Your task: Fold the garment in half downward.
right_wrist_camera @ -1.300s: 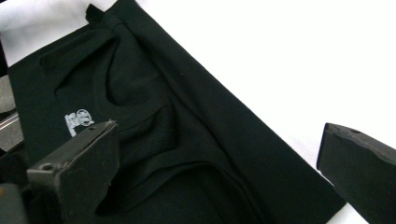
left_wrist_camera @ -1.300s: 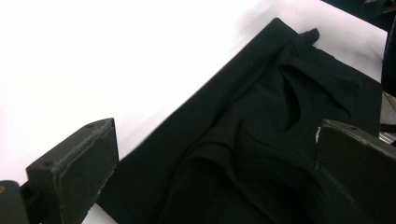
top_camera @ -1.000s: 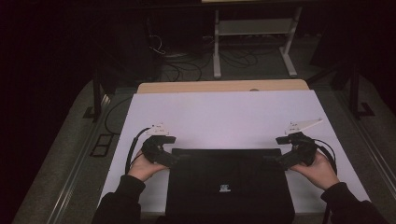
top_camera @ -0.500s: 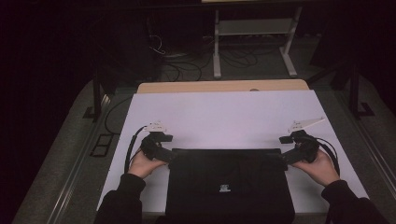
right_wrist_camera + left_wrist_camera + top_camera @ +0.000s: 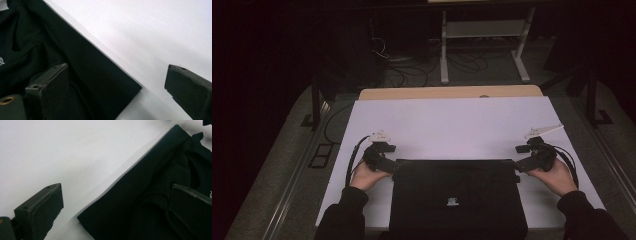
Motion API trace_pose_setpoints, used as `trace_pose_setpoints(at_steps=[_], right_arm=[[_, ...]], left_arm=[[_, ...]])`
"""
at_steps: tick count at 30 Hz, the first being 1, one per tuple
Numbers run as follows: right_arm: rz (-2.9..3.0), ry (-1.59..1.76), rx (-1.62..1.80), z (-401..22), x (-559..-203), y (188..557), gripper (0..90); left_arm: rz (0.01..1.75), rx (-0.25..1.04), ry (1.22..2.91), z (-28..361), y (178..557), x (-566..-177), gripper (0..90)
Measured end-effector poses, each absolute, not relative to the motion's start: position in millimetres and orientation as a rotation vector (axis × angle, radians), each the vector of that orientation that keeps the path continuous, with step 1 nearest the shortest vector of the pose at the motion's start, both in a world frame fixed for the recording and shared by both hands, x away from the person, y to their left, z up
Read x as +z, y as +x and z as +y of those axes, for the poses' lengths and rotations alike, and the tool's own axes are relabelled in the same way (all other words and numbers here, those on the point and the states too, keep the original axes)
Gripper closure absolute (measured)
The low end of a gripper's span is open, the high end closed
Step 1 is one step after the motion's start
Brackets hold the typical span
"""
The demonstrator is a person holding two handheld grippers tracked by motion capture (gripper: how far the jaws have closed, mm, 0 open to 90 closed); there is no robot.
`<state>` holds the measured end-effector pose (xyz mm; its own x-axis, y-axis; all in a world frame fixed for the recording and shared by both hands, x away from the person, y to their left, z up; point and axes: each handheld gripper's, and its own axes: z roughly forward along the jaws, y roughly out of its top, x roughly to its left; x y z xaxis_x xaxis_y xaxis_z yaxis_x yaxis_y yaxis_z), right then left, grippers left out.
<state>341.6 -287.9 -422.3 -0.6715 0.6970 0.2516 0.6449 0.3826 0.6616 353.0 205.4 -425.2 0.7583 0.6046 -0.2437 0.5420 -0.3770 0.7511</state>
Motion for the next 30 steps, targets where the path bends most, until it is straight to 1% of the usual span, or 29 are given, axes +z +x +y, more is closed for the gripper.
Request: trace_pose_setpoints(at_steps=[8, 14, 20, 24, 28, 30], right_arm=[[2.565, 1.255, 1.137, -292.9, -428.5, 343.1, 7.5], [2.564, 1.252, 1.150, -294.8, -430.4, 345.1, 13.1], [2.567, 1.251, 1.144, -295.3, -433.8, 347.6, 16.2], [2.580, 1.260, 1.143, -296.0, -437.5, 350.2, 19.6], [2.564, 1.281, 1.138, -298.1, -439.3, 349.8, 26.6], [2.551, 1.302, 1.140, -299.2, -440.3, 350.3, 29.8]], left_arm=[[0.903, 0.084, 2.080, 211.7, 358.8, -438.7, 0.0], [0.908, 0.067, 2.068, 216.2, 362.1, -443.0, 0.0], [0.895, 0.059, 2.059, 216.2, 362.5, -443.5, 5.8], [0.904, 0.015, 2.071, 217.1, 363.8, -445.7, 10.8], [0.896, 0.006, 2.081, 216.8, 364.0, -447.5, 12.2], [0.903, -0.030, 2.076, 216.7, 364.7, -448.8, 12.7]])
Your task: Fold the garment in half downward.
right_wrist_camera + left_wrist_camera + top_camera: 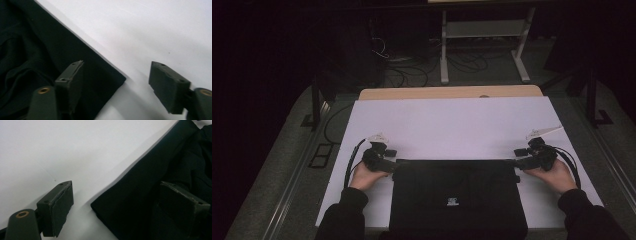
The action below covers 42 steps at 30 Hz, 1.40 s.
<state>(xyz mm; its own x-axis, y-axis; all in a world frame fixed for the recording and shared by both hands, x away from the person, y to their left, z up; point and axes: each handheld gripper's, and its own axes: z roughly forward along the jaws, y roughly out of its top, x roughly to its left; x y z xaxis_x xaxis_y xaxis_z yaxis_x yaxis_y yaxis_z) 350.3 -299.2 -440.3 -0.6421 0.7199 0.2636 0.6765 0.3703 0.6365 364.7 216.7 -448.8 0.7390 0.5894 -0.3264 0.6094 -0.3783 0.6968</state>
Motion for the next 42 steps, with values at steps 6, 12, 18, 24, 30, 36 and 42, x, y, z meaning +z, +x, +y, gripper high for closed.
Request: trace_pose_setpoints(at_steps=[6, 12, 18, 24, 30, 36, 42], right_arm=[[2.582, 1.298, 1.111, -295.2, -445.2, 350.0, 43.8], [2.595, 1.292, 1.118, -293.9, -445.9, 349.6, 64.5], [2.618, 1.272, 1.094, -290.7, -446.0, 347.8, 79.2], [2.619, 1.249, 1.066, -286.4, -444.9, 345.9, 83.6], [2.609, 1.251, 1.041, -284.7, -443.4, 344.5, 85.0], [2.583, 1.232, 1.013, -281.3, -439.9, 341.5, 85.7], [2.543, 1.222, 1.030, -281.1, -435.5, 339.9, 85.7]], left_arm=[[0.910, -0.036, 2.082, 216.2, 364.6, -449.2, 15.4], [0.903, -0.016, 2.095, 215.6, 362.4, -448.5, 31.9], [0.892, -0.031, 2.109, 214.1, 361.7, -448.9, 53.6], [0.877, 0.006, 2.150, 211.6, 360.5, -446.1, 80.6], [0.851, 0.055, 2.207, 208.5, 359.8, -439.6, 84.6], [0.837, 0.141, 2.229, 205.6, 356.6, -431.3, 84.8], [0.841, 0.184, 2.223, 203.3, 354.3, -423.4, 84.8]])
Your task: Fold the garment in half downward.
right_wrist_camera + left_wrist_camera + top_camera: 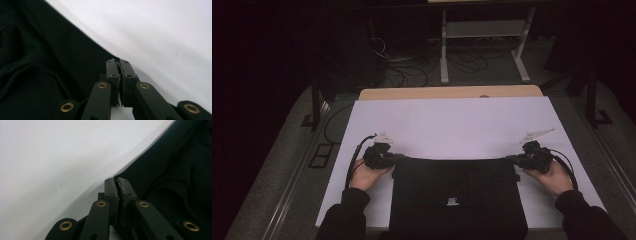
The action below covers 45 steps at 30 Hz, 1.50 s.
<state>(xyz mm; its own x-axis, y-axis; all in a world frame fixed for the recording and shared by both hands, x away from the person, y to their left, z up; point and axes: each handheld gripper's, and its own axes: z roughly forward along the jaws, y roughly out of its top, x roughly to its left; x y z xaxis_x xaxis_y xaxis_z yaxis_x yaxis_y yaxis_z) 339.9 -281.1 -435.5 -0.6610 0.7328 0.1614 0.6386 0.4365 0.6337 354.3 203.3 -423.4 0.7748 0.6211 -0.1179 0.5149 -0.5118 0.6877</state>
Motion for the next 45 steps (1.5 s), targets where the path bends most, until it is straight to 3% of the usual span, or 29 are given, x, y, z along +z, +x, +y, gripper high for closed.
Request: trace_pose_setpoints(at_steps=[25, 45], right_arm=[[2.433, 1.142, 0.980, -274.7, -412.1, 351.3, 85.8], [2.395, 1.165, 0.932, -268.7, -396.1, 375.6, 85.8]], left_arm=[[0.840, 0.300, 2.267, 205.2, 364.0, -406.2, 85.7], [0.842, 0.383, 2.315, 206.7, 384.7, -369.8, 85.7]])
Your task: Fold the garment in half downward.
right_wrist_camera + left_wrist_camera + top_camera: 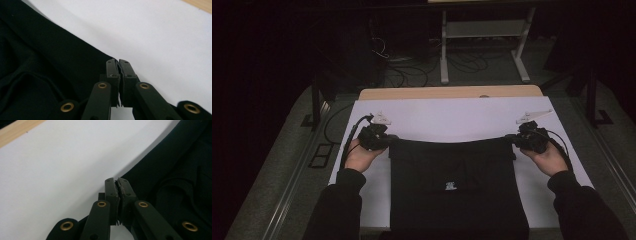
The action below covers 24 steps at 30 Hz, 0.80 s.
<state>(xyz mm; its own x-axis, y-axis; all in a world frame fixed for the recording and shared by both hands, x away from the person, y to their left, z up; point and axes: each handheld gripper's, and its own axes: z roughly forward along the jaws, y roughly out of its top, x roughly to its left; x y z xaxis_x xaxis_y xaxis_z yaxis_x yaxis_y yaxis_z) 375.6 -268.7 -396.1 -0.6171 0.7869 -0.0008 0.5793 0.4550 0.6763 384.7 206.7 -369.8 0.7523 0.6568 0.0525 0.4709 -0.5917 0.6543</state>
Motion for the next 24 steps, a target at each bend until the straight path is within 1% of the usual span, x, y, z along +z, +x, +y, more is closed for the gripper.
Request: trace_pose_setpoints(at_steps=[17, 24], right_arm=[[2.375, 1.171, 0.861, -260.8, -369.2, 393.0, 85.8], [2.317, 1.235, 0.936, -270.4, -356.4, 404.8, 85.8]], left_arm=[[0.890, 0.406, 2.305, 207.4, 406.6, -344.2, 85.6], [0.947, 0.409, 2.238, 210.2, 415.5, -340.6, 85.7]])
